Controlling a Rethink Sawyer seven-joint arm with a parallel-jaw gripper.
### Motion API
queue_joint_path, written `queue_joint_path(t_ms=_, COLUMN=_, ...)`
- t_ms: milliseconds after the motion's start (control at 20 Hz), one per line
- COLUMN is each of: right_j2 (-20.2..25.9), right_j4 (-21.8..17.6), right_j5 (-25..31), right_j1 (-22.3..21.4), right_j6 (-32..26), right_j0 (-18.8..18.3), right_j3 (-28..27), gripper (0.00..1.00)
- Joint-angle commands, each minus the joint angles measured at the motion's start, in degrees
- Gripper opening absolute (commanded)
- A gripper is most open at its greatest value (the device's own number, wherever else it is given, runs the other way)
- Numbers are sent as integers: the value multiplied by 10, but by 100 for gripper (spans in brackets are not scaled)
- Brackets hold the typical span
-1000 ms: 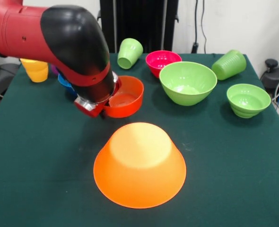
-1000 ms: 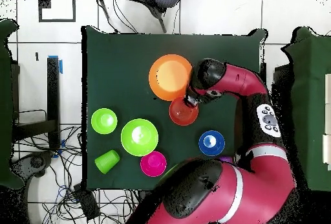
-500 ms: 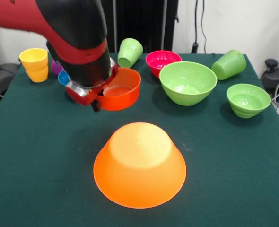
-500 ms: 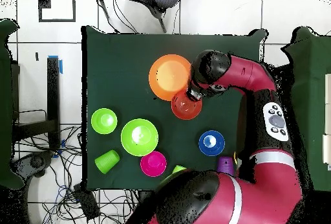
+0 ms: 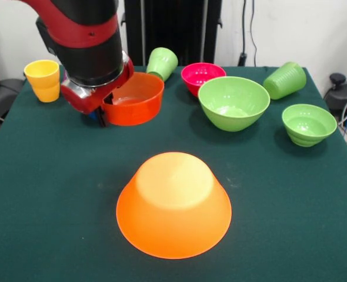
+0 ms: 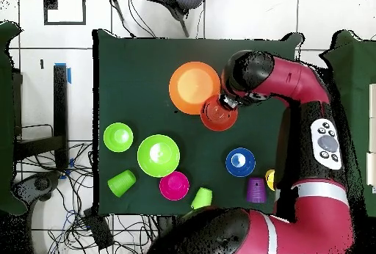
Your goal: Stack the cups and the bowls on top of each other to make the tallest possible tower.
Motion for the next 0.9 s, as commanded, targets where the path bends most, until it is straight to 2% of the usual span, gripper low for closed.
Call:
queue_joint_path(t_ms=50, right_j2=15, right_j4=12, right_j5=33, right_j1=4, right_j6=113, right_j0=20, right_j3=-8, gripper=0)
queue_joint_path(t_ms=200, right_j2=15, right_j4=23, right_j5=28, right_j1=9, right_j6=135, right_j0=27, right_j3=-17, gripper=0)
queue_joint_path(t_ms=400, right_j2=14, right_j4=38, right_j5=-15, right_j1=12, right_j6=157, right_j0=29, right_j3=-4, gripper=0)
queue_joint_path(t_ms=700, right_j2=-1, right_j4=40, right_j5=-61, right_j1=57, right_j6=197, right_j0=53, right_j3=-32, gripper=0)
queue_joint_path(t_ms=900, right_j2=3, right_j4=51, right_j5=-101, right_j1=68, right_j6=202, right_j0=53, right_j3=-30, gripper=0)
